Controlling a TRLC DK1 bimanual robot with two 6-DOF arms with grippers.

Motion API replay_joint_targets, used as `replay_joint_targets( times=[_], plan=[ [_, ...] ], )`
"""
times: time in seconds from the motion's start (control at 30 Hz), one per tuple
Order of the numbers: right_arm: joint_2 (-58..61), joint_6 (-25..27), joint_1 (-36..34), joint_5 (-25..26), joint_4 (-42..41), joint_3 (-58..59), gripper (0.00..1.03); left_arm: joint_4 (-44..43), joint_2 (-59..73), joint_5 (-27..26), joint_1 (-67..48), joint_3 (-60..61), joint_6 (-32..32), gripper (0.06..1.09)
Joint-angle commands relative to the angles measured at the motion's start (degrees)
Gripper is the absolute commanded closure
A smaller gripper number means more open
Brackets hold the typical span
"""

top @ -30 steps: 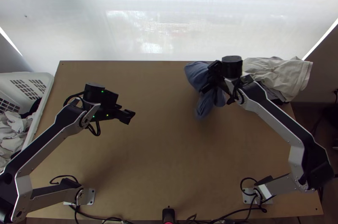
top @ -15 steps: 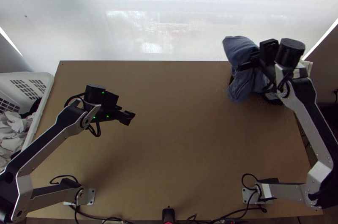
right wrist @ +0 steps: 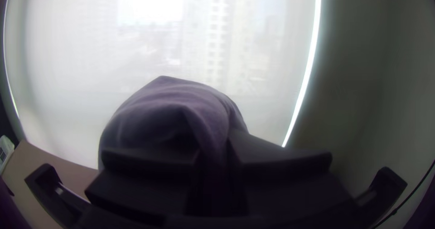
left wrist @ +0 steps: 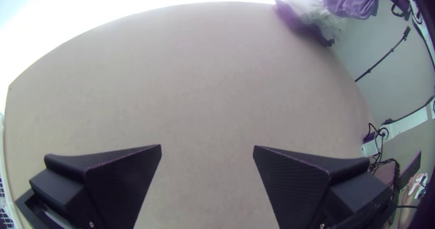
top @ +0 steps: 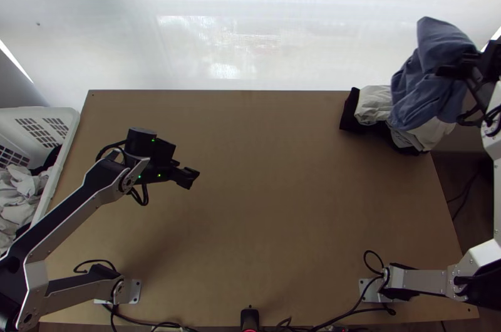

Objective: Fold the t-shirt

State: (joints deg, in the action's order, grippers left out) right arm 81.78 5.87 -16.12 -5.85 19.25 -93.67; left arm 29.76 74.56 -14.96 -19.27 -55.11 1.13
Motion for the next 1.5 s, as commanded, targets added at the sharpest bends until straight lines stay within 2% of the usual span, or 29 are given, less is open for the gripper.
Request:
replay_joint_targets(
  times=[0.0, 0.13, 0.33, 0.6, 0.83, 1.33, 1.47],
  plan=[
    [3.5, -4.3, -14.1, -6.1, 0.0, -6.4, 1.0, 0.2, -0.3, -0.1, 0.0, 1.1, 0.0, 0.1],
    [8.7, -5.3, -18.9, -9.4, 0.2, -12.6, 1.0, 0.5, -0.7, -0.1, 0.0, 1.9, 0.1, 0.1],
    [15.3, -5.4, -19.7, -10.4, 0.5, -17.2, 1.0, 0.7, -1.5, -0.1, 0.8, 2.5, 0.1, 0.1],
    [15.1, -6.5, -13.0, -10.3, -1.2, -5.9, 1.0, 0.8, -2.6, -0.1, 3.1, 3.3, 0.2, 0.1],
    [15.9, -6.4, -6.3, -10.3, -2.0, -0.6, 1.0, 0.8, -3.7, -0.1, 4.0, 5.1, 0.2, 0.1],
    [18.2, -6.0, 3.1, -9.7, -4.5, 12.7, 1.0, 0.7, -4.9, -0.1, 4.4, 6.2, 0.0, 0.1],
    [19.0, -4.4, 4.8, -9.5, -4.9, 16.3, 1.0, 0.5, -5.2, -0.1, 4.5, 6.8, 0.0, 0.1]
  ],
)
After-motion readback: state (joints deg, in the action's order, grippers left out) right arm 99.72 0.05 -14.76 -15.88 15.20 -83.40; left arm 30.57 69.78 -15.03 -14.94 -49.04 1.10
